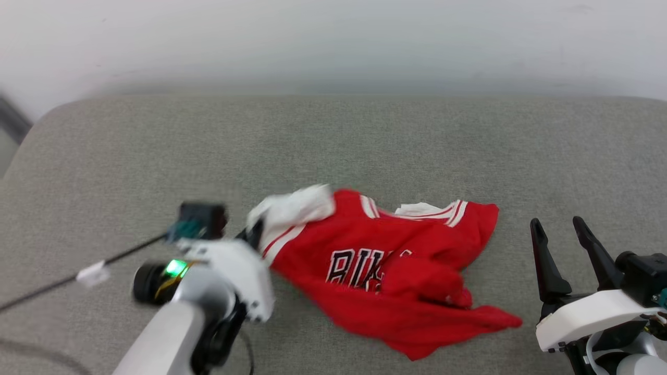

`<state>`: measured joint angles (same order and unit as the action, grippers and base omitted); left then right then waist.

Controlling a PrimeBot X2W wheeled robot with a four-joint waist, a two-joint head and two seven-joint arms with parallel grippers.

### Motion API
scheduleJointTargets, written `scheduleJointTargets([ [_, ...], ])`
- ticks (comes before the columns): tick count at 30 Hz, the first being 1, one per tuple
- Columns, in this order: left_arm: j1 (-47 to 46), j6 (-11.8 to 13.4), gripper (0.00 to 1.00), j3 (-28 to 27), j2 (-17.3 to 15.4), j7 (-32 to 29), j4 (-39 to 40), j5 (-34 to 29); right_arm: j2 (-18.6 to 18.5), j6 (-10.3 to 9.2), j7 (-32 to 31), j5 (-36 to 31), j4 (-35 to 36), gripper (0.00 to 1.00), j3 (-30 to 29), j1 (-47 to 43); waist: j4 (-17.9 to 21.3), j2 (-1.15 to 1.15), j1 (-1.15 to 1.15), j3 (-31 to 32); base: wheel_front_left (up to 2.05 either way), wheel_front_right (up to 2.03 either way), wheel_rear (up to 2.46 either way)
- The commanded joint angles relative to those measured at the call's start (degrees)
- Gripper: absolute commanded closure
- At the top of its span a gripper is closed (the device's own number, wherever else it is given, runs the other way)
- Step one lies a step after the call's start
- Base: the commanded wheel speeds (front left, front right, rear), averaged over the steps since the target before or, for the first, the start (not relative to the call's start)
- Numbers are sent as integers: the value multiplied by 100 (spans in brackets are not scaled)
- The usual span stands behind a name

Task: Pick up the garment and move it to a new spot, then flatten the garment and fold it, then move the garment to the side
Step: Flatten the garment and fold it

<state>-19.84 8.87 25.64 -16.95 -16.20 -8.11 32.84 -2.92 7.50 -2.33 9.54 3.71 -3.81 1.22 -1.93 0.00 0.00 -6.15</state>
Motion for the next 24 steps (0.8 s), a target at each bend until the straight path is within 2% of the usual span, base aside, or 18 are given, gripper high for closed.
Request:
scheduleJointTargets([
  [1, 352, 170, 100, -147, -43, 92, -7, 107, 5, -2, -10, -8, 31, 0, -11, -45, -31, 0, 0, 15, 0, 0, 0],
  [4, 1031, 515, 100, -506, -57, 212, -116, 383, 5, -2, -22, 14, 49, 0, -5, -64, -42, 0, 0, 18, 0, 0, 0],
  [7, 1611, 693, 100, -716, 69, 281, -243, 677, 4, -2, -28, 22, 56, 0, -10, -83, -26, 0, 0, 25, 0, 0, 0],
  [8, 1726, 714, 95, -757, 116, 316, -260, 766, 5, -2, -31, 18, 62, 0, -29, -87, -28, 0, 0, 25, 0, 0, 0],
  [9, 1824, 691, 76, -765, 158, 317, -289, 837, 5, -2, -41, 13, 71, 0, -37, -91, -29, 0, 0, 25, 0, 0, 0],
  [10, 1894, 681, 53, -755, 169, 305, -327, 852, 5, -2, -44, 6, 79, 0, -54, -100, -32, 0, 0, 26, 0, 0, 0],
  [11, 1923, 677, 1, -744, 175, 327, -347, 852, 5, -2, -57, -4, 85, 0, -64, -110, -35, 0, 0, 31, 0, 0, 0],
  [15, 1784, 662, 0, -762, 153, 571, -338, 726, 5, -2, -95, -48, 94, 0, -81, -117, -24, 0, 0, 69, 0, 0, 0],
  [20, 1470, 583, 0, -690, 1, 1372, -156, 179, 5, -2, -138, -77, 119, 0, -90, -153, 50, 0, 0, 190, 0, 0, 0],
  [24, 1249, 470, 0, -511, -113, 1721, -61, -176, 5, -2, -170, -92, 143, 0, -106, -200, 119, 0, 0, 298, 0, 0, 0],
])
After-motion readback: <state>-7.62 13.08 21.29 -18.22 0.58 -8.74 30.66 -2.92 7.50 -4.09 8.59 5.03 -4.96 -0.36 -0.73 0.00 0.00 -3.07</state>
